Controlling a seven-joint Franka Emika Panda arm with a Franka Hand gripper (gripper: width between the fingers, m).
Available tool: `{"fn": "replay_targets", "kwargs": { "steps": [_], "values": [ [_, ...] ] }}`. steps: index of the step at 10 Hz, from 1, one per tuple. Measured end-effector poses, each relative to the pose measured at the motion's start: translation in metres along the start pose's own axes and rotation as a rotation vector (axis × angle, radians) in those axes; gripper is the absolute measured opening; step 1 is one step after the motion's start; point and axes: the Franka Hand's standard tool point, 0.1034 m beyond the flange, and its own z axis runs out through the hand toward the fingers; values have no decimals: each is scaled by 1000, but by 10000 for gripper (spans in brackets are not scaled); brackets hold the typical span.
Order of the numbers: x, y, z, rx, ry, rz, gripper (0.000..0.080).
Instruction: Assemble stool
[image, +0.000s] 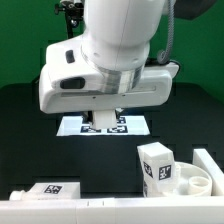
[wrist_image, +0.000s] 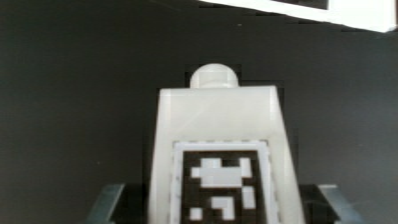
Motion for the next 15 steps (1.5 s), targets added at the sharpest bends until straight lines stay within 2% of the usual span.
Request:
{"fn": "replay_targets", "kwargs": {
  "steps": [1,3,4,5,6,7,8,10,11,12,13,15],
  "values": [
    [2,-5,-10,-8,89,14,328],
    [-6,-62,-60,-4,253,-5,330],
    [-1,-71,-74,-15,340,-19,330],
    [0,-67,-76,-17,385,-12,330],
    [7,-63,-76,-28,505,-11,330],
    [3,-63,-72,-29,543,-10,330],
    [13,-64,-79,-43,633,-4,330],
    [48,-91,-103,-63,770,-29,330],
    [58,-99,-114,-89,888,-53,330],
    [53,-111,-102,-132,947,-116,330],
    [49,-111,-94,-132,947,-115,330],
    [51,-111,-96,-132,949,-115,330]
  ]
}}
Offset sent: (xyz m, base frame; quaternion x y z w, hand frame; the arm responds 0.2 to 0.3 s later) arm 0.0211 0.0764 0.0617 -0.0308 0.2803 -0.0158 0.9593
